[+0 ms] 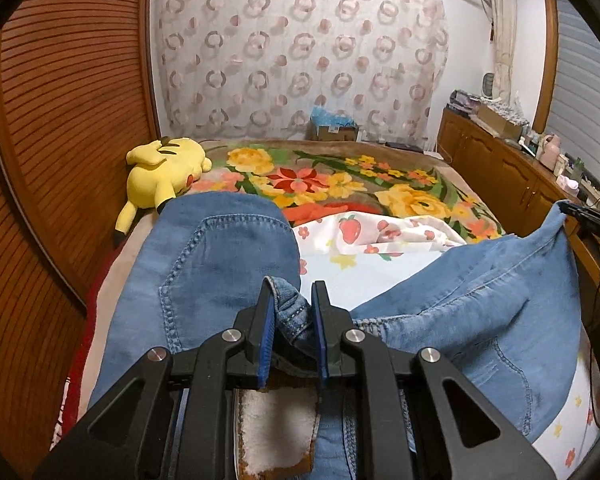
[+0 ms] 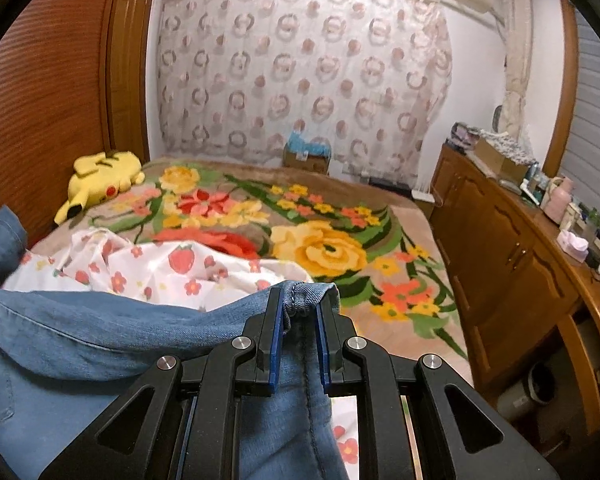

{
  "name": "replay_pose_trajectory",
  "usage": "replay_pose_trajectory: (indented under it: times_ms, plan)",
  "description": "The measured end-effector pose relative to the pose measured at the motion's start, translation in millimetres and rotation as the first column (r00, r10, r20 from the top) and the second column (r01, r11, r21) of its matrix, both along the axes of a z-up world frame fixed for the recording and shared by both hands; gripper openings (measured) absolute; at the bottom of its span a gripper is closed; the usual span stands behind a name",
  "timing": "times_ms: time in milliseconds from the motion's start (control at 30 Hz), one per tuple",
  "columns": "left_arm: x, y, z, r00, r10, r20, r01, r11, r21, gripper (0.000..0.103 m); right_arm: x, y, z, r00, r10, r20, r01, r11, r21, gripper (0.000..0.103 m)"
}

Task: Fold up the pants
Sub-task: 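Lift the jeans with both grippers and pull them straight across the bed, then open both grippers and lay the flattened jeans down on the sheet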

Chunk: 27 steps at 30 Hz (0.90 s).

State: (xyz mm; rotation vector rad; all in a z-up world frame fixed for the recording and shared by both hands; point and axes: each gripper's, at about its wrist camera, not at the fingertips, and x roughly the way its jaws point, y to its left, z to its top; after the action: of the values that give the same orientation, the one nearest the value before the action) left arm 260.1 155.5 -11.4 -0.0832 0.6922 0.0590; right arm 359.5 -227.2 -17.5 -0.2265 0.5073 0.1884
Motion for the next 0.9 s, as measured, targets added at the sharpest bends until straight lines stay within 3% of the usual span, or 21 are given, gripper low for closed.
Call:
replay_pose_trajectory:
  times_ms: [400, 500, 600, 733, 800, 833, 900]
  plan:
    - [9, 0, 1, 1.000, 0.004, -0.015, -0.004, 1.000, 0.007, 0.021, 38, 14, -4, 0.998, -0.009, -0.057, 0.007, 1.000, -0.026, 0.015]
    - [5, -4, 4, 1.000, 0.004, -0.020, -0.003, 0.999, 0.037, 0.030, 43, 14, -5, 0.997, -0.018, -0.074, 0.016, 1.000, -0.025, 0.015]
    - [0, -8, 10, 1.000, 0.009, -0.006, -0.009, 0.998, 0.061, 0.048, 45, 11, -3, 0.996, -0.024, -0.087, 0.024, 1.000, -0.007, 0.017]
    - [-5, -13, 15, 1.000, -0.008, 0.001, 0.008, 0.998, 0.066, 0.056, 43, 7, 3, 0.995, -0.032, -0.093, 0.035, 0.999, 0.025, 0.031]
    - [-6, -19, 18, 1.000, -0.031, 0.005, 0.031, 0.997, 0.067, 0.064, 39, 4, 5, 0.995, -0.022, -0.097, 0.028, 0.998, 0.053, 0.039]
    - [-6, -24, 18, 0.999, -0.051, 0.008, 0.050, 0.997, 0.061, 0.073, 37, 3, 7, 0.994, -0.004, -0.106, 0.011, 0.997, 0.073, 0.040]
    - [-5, -35, 18, 0.996, -0.086, 0.010, 0.085, 0.995, 0.047, 0.077, 32, 5, 6, 0.993, 0.026, -0.117, -0.015, 0.996, 0.090, 0.046]
